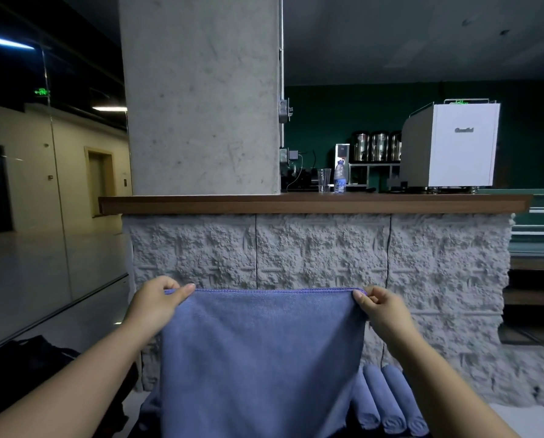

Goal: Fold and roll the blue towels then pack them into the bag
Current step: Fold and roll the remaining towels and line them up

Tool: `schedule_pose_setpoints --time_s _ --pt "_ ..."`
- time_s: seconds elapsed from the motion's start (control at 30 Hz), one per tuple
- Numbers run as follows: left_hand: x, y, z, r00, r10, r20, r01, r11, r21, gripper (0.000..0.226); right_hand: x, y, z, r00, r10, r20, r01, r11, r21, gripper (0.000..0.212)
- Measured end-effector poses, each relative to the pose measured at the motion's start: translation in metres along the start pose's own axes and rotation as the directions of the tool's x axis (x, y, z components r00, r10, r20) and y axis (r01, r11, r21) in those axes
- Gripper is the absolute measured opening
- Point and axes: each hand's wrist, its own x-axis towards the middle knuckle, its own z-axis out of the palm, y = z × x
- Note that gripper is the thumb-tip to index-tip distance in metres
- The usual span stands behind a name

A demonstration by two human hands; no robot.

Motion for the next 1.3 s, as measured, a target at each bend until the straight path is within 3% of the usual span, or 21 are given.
schedule_pose_setpoints --time_s 0.27,0.6,0.77,0.93,1.03,1.17,1.3 --pt "-0.007 0.003 -0.001 0.993 0.118 -0.006 -0.117 0.991 0.062 0.03 -0.004 0.002 0.009 0.991 -0.02 -0.135 0.005 0.994 -0.11 0.03" --pt "-0.012 0.009 -0.004 0.99 0.144 0.011 -0.144 0.983 0.114 0.026 -0.005 -0.001 0.011 0.98 -0.019 -0.196 0.01 0.999 -0.048 0.031" --pt "-0.009 0.003 -0.002 0.992 0.12 0.042 -0.125 0.983 0.137 0.02 -0.006 -0.001 0.01 0.973 -0.039 -0.227 0.006 0.989 -0.144 0.024" --pt "-0.011 0.005 0.009 0.998 0.042 0.041 -0.046 0.993 0.106 0.025 -0.015 -0.004 0.014 0.974 -0.057 -0.221 0.035 0.995 -0.098 0.022" --pt "-0.013 0.013 0.013 0.998 -0.048 0.038 0.048 0.999 0.018 0.025 -0.012 -0.004 0.014 0.973 0.068 -0.219 -0.082 0.995 -0.057 0.03" --pt "-0.028 0.04 0.013 0.975 -0.193 0.105 0.219 0.901 -0.374 0.013 -0.012 -0.009 0.011 0.963 0.188 -0.192 -0.182 0.982 0.05 0.032" --pt "-0.067 0.096 0.012 0.931 -0.076 0.356 0.28 0.776 -0.565 0.012 -0.025 -0.028 0.014 0.988 0.11 -0.107 -0.104 0.993 0.055 0.029"
